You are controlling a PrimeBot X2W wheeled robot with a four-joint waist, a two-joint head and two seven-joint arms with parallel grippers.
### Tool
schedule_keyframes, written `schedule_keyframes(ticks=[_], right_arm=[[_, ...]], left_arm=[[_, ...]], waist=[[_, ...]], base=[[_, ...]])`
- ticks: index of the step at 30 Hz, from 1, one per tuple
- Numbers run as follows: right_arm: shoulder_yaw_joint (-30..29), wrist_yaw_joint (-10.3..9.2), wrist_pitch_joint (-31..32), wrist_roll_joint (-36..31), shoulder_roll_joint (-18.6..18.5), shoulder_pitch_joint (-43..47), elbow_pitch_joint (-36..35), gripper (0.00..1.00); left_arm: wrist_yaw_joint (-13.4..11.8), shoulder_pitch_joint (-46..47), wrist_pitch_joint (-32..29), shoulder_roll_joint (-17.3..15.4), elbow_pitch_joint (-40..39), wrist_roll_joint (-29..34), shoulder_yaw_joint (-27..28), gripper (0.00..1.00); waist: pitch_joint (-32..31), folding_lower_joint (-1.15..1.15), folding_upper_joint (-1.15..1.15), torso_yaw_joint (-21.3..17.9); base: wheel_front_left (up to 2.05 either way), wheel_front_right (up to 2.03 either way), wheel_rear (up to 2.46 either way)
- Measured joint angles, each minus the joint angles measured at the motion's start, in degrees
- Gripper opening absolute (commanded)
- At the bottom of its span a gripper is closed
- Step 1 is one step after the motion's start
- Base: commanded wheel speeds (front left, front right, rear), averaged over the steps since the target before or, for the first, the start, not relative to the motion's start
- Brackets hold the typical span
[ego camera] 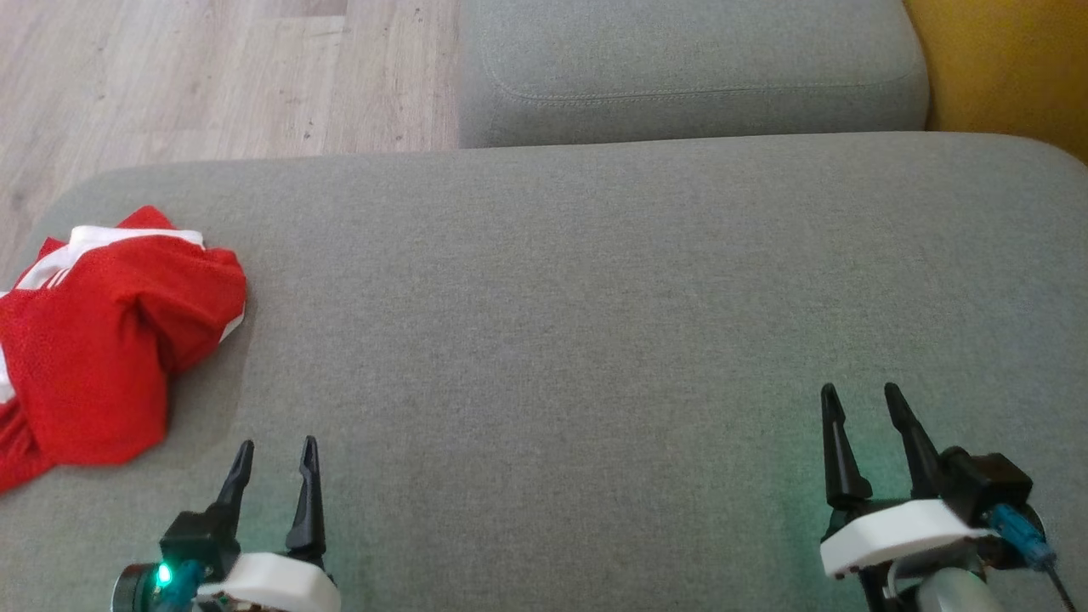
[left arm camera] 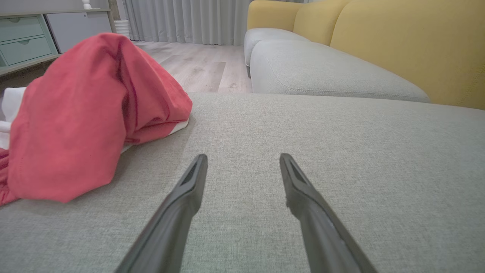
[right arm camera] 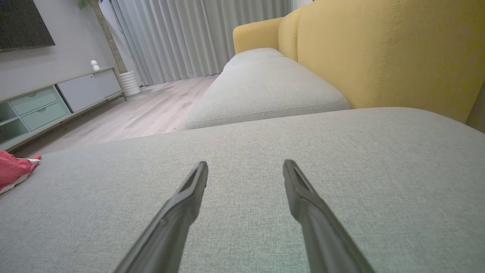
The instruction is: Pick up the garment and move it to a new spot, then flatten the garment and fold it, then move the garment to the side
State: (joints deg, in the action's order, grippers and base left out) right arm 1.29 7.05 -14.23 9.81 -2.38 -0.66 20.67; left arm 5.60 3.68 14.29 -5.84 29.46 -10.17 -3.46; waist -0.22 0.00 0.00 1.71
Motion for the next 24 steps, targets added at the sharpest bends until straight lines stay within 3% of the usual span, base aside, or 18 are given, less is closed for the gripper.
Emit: schedule_keyframes(ticks=[24], right_arm=[[0.18,0.0,0.0,1.29,0.0,-0.03,0.88,1.0]], left_arm=[[0.48,0.04,0.0,0.75,0.16,-0.54,1.14,1.0]], waist=[[-0.26,0.0,0.0,1.08]], base=[[0.0,0.0,0.0]])
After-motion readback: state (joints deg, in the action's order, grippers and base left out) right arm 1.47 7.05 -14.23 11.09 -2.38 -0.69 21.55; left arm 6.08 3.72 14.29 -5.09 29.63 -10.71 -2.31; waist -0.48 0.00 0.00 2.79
